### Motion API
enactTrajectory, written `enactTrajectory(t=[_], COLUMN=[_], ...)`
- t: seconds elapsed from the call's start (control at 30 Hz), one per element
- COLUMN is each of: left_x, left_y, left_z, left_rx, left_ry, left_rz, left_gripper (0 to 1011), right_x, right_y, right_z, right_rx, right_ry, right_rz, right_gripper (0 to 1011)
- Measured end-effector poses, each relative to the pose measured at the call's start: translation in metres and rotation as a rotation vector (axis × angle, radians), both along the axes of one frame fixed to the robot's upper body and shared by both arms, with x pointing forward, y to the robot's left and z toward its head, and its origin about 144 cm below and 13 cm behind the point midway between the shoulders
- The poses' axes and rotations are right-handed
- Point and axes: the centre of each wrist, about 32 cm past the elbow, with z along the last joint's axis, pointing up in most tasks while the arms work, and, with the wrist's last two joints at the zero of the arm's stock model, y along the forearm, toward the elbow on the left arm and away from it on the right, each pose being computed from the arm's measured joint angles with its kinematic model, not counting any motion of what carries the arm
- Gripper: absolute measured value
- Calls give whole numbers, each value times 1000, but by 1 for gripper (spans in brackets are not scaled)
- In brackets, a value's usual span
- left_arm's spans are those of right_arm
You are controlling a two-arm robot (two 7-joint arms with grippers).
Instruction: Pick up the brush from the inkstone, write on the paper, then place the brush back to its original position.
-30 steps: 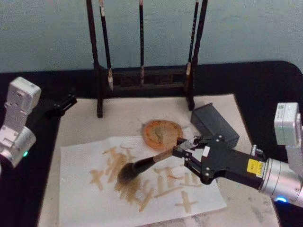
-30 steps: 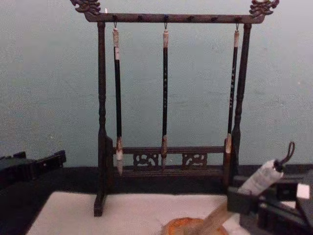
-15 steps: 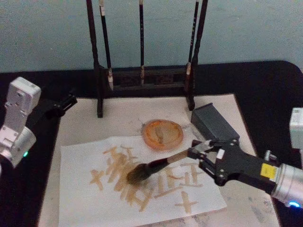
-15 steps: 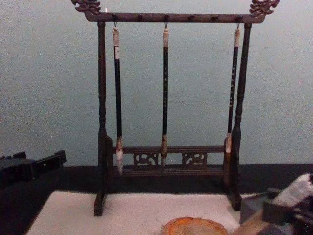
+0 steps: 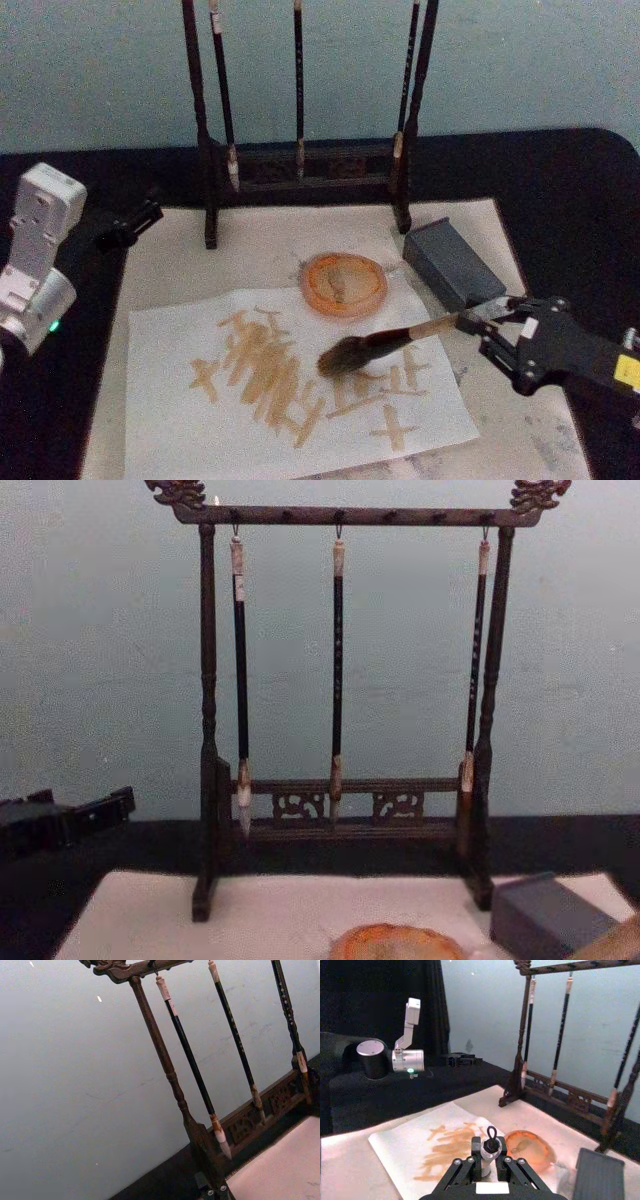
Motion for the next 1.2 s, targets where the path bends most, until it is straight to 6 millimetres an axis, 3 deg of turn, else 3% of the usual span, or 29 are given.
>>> enactTrajectory(t=[0.27,0.53,0.83,1.2], left_x=[0,0,0,0], left_y=[0,0,0,0], left_z=[0,0,0,0], left_rx=[0,0,0,0], left_ry=[0,0,0,0], left_rz=[0,0,0,0], left_gripper=[1002,1000,1002,1002], right_x=[-8,-10,-3,8], right_y=[-18,-21,5,38], right_z=[-2,7,18,2], right_rx=[21,43,63,62], right_ry=[-3,-42,-97,-49], right_rz=[-45,-53,16,94], right_gripper=[163,161,161,161])
